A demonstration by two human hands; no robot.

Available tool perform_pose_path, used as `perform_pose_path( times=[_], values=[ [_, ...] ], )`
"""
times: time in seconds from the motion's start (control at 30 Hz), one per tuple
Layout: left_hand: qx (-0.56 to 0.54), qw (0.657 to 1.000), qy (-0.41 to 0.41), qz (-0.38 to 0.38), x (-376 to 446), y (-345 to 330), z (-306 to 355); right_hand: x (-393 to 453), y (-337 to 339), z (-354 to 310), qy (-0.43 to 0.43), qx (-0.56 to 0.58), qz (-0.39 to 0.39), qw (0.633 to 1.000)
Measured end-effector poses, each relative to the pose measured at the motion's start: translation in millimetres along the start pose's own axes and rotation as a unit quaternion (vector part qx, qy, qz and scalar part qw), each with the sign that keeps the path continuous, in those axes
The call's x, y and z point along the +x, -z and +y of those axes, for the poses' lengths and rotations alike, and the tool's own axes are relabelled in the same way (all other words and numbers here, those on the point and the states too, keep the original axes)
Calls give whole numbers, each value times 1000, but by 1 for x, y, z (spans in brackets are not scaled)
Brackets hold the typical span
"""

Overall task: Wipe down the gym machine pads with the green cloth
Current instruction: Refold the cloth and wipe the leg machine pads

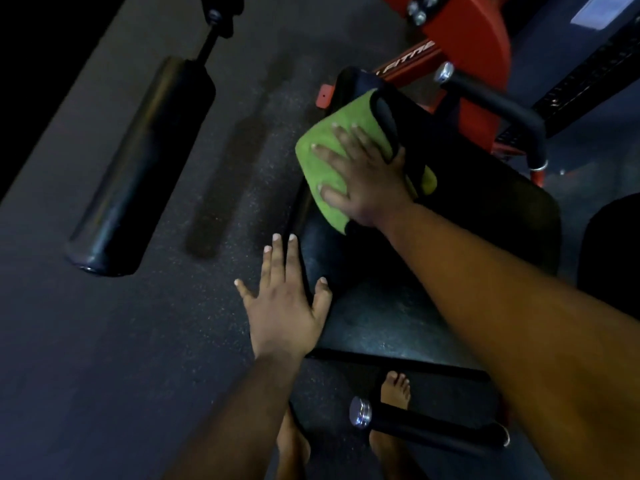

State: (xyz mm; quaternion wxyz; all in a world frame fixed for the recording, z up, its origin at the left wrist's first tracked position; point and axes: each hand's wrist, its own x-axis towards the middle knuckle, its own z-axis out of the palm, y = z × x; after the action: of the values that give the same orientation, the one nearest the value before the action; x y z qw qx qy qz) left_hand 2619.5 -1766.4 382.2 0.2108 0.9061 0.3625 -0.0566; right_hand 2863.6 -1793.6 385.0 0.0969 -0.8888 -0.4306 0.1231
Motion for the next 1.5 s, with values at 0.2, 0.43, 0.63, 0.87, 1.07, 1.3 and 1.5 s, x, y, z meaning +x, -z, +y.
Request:
perform_pose_path(
  times=[0.2,0.43,0.63,0.87,1.07,1.3,1.5],
  values=[
    [-97,994,-17,47,-3,4,-5,57,17,-14,-117,1,-18,993],
    [-344,931,79,92,-20,18,-23,-103,-25,-81,24,-31,0,999],
    [-274,938,185,-101,-68,45,-28,-221,-30,-90,117,-23,-84,989],
    [-211,968,58,-121,-124,137,-4,-229,57,-87,-91,237,-45,966],
    [-178,979,-95,-16,-126,265,0,-224,136,-187,-105,430,84,893],
    [-150,936,-196,251,-111,398,-52,-179,176,-354,-38,471,220,853],
    [-201,964,-53,164,-74,417,-102,-132,183,-428,-129,352,107,921]
  ],
)
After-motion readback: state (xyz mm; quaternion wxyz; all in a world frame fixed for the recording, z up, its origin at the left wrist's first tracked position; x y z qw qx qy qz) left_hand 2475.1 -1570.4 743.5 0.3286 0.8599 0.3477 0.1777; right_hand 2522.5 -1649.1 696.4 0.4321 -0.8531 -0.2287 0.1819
